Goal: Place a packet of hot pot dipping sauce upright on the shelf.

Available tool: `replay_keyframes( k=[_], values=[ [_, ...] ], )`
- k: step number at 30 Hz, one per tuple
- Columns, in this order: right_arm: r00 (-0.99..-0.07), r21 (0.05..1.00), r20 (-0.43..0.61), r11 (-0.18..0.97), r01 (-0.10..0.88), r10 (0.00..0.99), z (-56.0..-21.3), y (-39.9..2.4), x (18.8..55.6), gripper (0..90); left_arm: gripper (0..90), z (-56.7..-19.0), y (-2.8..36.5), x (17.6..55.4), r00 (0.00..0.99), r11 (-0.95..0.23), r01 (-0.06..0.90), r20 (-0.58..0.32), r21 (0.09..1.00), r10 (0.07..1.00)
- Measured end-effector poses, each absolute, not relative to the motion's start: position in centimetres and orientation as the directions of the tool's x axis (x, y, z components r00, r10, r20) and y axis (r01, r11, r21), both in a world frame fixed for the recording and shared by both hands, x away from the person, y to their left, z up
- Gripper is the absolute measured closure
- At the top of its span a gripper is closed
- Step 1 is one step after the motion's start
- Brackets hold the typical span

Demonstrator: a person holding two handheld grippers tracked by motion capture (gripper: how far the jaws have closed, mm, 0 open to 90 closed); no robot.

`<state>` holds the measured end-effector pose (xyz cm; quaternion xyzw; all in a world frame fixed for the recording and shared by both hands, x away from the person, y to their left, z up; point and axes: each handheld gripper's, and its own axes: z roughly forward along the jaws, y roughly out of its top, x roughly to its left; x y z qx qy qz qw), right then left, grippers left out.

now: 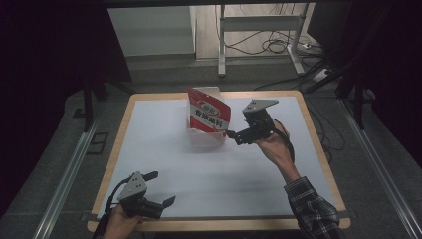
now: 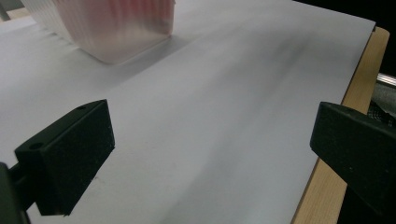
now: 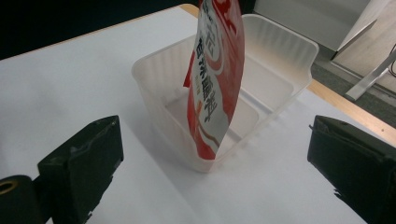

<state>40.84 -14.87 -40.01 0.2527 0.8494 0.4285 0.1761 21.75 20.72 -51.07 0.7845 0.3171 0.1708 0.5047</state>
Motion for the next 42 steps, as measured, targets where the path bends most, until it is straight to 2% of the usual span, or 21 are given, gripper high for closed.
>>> replay_keyframes(
  k=[11, 42],
  values=[
    [-0.793, 0.811, -0.070, 0.497, 0.308, 0.605, -41.2, -16.2, 39.8, 3.4, 0.0, -51.1, 20.7, 21.7, 0.744, -0.296, 0.323, -0.048, 0.899, 0.666],
    [-0.768, 0.817, -0.087, 0.487, 0.310, 0.635, -42.4, -19.0, 36.4, 2.2, 0.0, -51.1, 20.8, 21.7, 0.744, -0.289, 0.324, -0.055, 0.901, 0.665]
  ],
)
